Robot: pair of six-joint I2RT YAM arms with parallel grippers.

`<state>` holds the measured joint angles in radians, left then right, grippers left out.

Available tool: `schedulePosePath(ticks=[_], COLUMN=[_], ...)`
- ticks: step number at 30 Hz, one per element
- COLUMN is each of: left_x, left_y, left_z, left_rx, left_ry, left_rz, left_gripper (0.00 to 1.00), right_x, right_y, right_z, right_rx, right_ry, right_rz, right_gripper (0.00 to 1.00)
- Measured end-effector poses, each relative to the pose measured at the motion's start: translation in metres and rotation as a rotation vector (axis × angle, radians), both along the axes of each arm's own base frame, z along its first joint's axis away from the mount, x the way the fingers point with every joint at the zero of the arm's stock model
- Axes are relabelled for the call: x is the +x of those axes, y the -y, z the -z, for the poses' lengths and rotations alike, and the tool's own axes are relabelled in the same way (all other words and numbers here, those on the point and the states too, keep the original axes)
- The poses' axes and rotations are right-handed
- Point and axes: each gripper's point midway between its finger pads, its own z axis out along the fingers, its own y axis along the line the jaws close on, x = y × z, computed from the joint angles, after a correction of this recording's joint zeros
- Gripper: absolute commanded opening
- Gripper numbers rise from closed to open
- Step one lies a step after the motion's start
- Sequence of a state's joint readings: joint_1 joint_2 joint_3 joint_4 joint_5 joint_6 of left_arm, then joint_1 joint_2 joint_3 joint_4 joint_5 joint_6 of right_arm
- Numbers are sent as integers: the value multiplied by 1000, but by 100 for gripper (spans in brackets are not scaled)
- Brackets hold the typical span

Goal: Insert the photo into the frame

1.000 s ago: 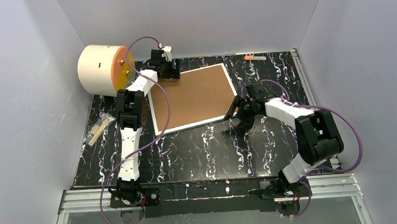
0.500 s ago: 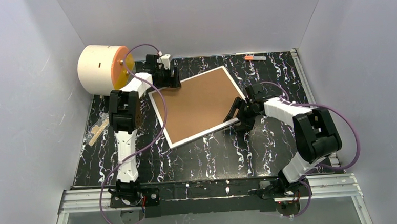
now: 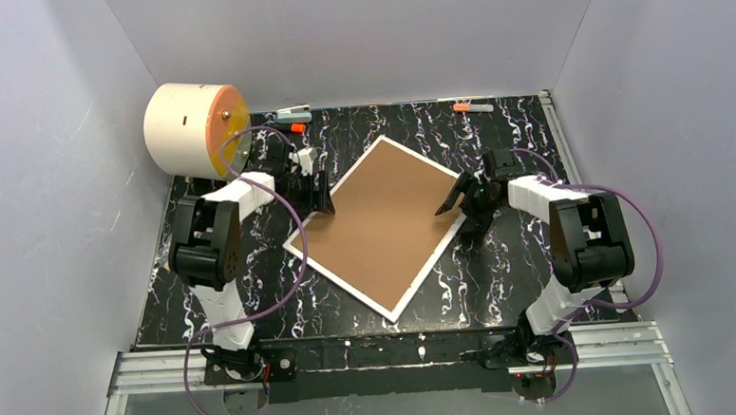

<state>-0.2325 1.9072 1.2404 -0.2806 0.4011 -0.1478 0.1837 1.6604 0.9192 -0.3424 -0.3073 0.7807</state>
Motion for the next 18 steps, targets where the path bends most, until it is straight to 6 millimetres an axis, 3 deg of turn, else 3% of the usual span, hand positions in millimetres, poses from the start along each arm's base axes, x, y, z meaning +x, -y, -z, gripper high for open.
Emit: schedulePosePath(ticks=[4, 8, 13, 18], left_x=[-42, -67, -61, -44], left_y=[-1, 0, -1, 4], left_z=[0, -1, -12, -34], left_rx=[-8, -3, 18, -27], left_ry=[-48, -102, -87, -6], left_rz=[-8, -25, -72, -118], left_gripper=[66, 70, 70, 62], right_x=[15, 35, 44, 44], right_y=[11, 17, 20, 21], right_z=[0, -1, -1, 0], right_rx=[2, 6, -8, -14], right_ry=[41, 75, 80, 79], right_rz=[0, 10, 22, 24], right_gripper=[83, 82, 81, 79])
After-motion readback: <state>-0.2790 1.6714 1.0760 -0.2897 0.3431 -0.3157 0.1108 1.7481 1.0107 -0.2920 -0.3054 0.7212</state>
